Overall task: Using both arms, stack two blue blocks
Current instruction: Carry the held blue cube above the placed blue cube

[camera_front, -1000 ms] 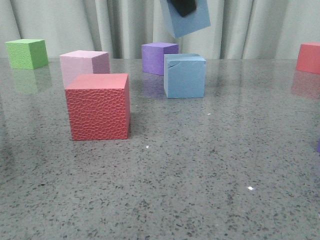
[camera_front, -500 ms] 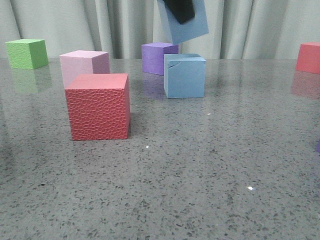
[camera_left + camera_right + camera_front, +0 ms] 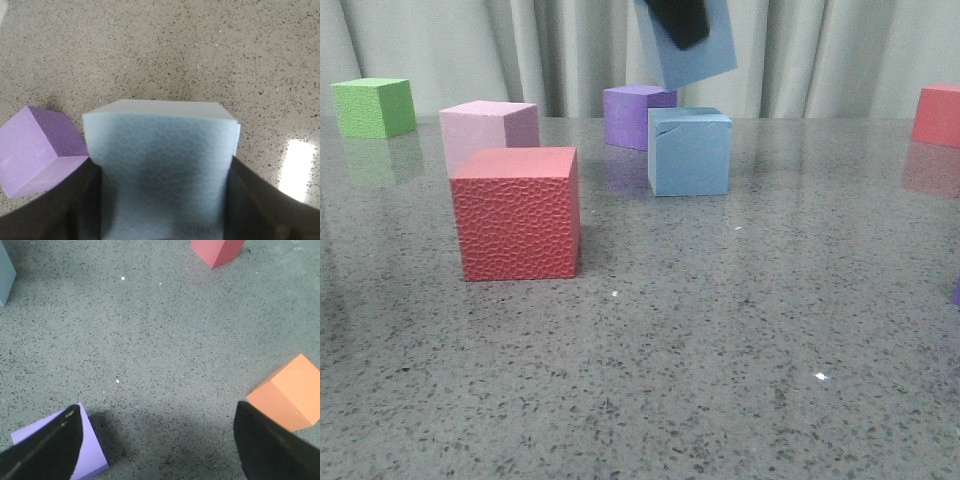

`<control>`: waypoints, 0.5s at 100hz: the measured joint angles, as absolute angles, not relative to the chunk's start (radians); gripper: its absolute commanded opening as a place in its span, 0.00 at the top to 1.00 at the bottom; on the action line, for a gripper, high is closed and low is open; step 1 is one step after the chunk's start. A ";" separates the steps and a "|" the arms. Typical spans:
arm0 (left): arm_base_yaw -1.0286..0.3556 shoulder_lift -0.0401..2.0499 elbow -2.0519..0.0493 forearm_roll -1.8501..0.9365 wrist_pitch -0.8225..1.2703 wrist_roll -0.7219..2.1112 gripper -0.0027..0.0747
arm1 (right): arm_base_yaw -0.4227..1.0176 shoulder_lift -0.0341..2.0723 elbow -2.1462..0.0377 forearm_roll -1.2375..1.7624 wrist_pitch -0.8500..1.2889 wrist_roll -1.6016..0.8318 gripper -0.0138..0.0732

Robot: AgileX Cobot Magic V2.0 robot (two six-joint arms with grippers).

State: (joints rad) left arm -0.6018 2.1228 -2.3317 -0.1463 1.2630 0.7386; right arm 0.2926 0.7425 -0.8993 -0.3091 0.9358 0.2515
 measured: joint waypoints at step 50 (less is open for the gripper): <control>-0.602 2.123 -2.303 -0.146 1.263 0.743 0.84 | 0.293 0.743 -0.899 -0.309 0.936 0.251 0.14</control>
